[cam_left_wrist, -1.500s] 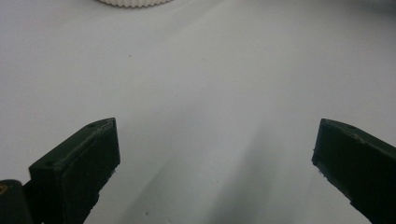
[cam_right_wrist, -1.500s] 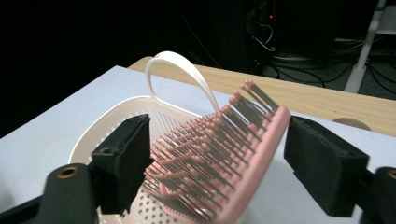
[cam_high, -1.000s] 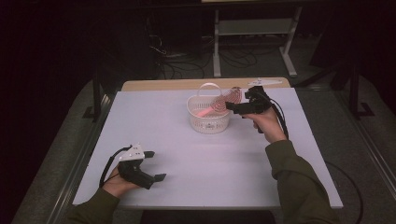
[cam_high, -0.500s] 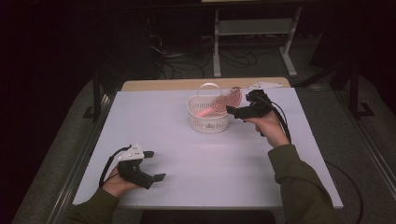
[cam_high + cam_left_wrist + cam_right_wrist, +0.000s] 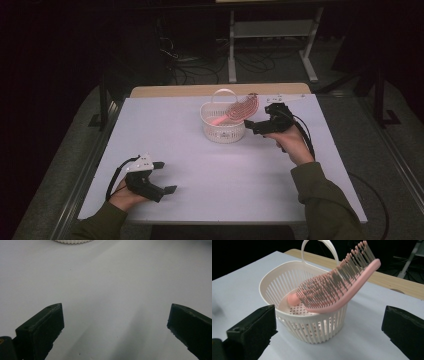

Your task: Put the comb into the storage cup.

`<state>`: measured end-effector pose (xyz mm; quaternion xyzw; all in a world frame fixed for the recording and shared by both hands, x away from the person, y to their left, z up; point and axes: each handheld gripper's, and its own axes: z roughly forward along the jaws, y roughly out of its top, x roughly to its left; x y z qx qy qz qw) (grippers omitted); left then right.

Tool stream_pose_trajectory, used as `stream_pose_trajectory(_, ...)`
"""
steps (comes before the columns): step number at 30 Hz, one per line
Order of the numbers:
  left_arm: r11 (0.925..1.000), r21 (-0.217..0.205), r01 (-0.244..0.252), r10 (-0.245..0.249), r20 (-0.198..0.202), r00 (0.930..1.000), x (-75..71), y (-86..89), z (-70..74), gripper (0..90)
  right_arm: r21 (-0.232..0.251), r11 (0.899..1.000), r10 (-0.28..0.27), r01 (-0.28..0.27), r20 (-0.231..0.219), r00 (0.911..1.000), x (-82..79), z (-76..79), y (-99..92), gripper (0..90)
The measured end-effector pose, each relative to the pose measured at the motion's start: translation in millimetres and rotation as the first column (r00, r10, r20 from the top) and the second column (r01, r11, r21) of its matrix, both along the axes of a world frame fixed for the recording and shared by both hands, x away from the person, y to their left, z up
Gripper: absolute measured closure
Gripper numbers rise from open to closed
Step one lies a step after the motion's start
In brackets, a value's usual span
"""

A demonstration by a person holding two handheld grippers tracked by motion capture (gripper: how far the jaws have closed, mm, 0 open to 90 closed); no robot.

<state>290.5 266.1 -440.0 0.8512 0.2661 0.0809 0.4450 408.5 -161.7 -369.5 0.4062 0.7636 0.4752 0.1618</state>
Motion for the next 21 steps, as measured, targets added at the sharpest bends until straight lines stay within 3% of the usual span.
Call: stream_pose_trajectory(21, 1.0, 0.003, -0.003, 0.003, 0.0, 1.0, 0.7, 0.1, -0.4, 0.5, -0.002, 0.999, 0.036, -0.036, -0.012, 0.9993, -30.1, -19.8, -3.3, 0.0)
